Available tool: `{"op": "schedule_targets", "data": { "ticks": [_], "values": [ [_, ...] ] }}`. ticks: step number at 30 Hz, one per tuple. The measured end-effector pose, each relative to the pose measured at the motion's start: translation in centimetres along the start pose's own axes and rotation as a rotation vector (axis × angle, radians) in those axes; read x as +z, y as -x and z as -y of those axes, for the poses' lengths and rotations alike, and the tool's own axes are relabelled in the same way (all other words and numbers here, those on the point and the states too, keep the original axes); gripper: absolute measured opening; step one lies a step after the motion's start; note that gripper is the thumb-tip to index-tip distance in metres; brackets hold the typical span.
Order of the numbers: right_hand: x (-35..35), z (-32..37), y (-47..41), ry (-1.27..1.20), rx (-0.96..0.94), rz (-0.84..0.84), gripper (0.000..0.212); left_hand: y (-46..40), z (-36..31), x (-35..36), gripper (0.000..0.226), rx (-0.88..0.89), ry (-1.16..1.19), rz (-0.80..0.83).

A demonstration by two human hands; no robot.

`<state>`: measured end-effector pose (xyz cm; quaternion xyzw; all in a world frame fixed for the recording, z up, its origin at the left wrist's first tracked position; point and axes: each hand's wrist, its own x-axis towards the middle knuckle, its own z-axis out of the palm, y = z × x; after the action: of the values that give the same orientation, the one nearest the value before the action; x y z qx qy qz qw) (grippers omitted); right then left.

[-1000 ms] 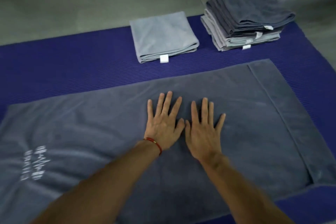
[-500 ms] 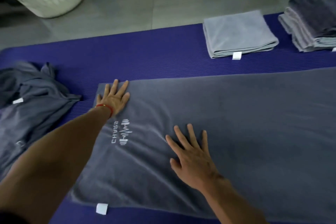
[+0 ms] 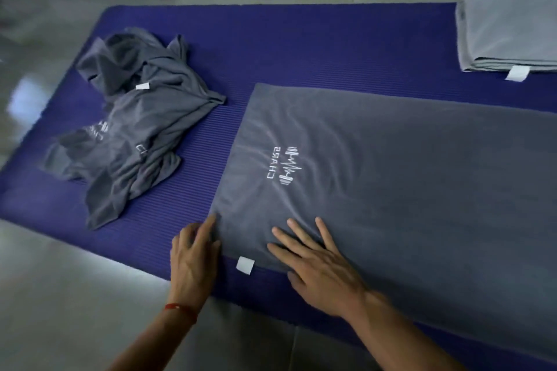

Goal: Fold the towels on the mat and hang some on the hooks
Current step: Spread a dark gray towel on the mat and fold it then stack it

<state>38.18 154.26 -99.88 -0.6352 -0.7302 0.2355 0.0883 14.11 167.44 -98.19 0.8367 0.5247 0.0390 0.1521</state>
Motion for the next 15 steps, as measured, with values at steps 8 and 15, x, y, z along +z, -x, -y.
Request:
{"op": "schedule_targets", "data": {
  "ticks": [8,15],
  "values": [
    [-1.3,-0.6,-1.5,0.008,0.056,-0.061,0.051,-3.2,0.4,-4.2,0.032,-0.619,0.411,0.088],
    [-3.5,3.5,-3.7,-0.508,0.125,-0.138,0.071,-3.5,-4.8,-7.7,0.013,-0.405,0.549,0.151]
  ]
}}
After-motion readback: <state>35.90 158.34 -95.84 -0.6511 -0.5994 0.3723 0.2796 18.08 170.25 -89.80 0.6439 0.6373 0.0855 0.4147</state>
